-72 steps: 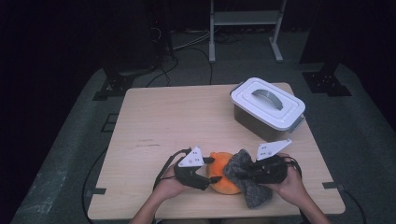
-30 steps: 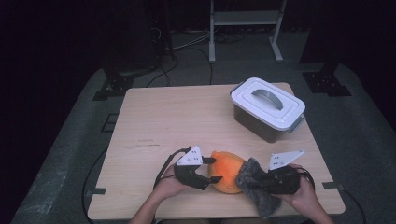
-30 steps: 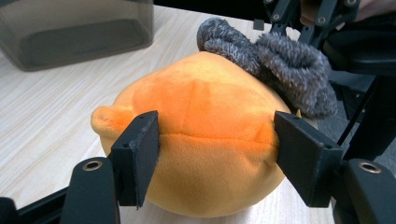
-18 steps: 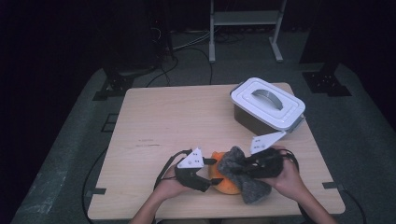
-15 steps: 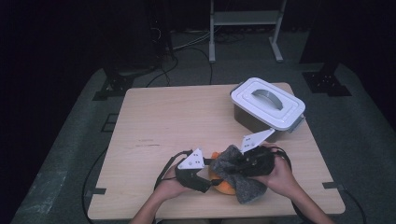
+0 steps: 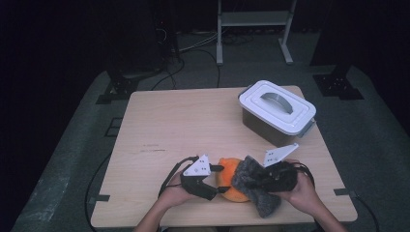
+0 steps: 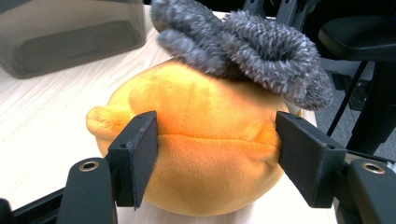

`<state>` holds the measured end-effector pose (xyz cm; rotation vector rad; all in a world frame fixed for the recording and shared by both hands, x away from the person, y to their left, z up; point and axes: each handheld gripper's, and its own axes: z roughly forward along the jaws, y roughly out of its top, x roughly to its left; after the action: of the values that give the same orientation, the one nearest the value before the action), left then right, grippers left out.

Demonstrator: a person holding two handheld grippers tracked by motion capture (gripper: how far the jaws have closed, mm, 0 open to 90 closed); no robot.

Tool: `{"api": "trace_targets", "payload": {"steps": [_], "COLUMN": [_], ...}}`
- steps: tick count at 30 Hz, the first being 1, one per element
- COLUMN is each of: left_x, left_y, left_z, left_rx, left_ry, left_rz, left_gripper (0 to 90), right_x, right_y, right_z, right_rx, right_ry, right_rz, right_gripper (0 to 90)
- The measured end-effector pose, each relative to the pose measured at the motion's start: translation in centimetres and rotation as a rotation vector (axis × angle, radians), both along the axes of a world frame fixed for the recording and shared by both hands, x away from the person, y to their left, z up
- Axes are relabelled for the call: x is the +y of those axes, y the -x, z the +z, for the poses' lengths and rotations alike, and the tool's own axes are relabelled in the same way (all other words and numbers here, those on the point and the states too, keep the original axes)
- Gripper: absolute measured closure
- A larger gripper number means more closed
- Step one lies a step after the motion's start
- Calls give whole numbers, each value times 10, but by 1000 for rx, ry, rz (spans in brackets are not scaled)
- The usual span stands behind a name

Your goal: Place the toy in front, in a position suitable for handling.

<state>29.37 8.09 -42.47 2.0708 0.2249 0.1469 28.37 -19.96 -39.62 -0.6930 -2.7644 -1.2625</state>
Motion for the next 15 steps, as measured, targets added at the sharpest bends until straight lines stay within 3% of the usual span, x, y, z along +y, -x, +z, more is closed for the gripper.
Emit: {"api": "trace_targets", "payload": {"steps": [4,7,15], "left_x": [1,2,3], "left_y": [-2,-2,-2], "left_z": [-1,-1,-1], "left_rx": [14,18,12], "left_ry": [3,2,-9], "left_rz": [-1,-1,-11], "left_gripper": [315,314,311], "right_x": [-13,-18,3], "right_y": [2,-1,-30], "right_z": [-3,4,31], "right_rx": [14,6,-34], "right_ry": [27,16,-17], "right_rz": [-26,-39,-34], "right_gripper": [740,740,739]}}
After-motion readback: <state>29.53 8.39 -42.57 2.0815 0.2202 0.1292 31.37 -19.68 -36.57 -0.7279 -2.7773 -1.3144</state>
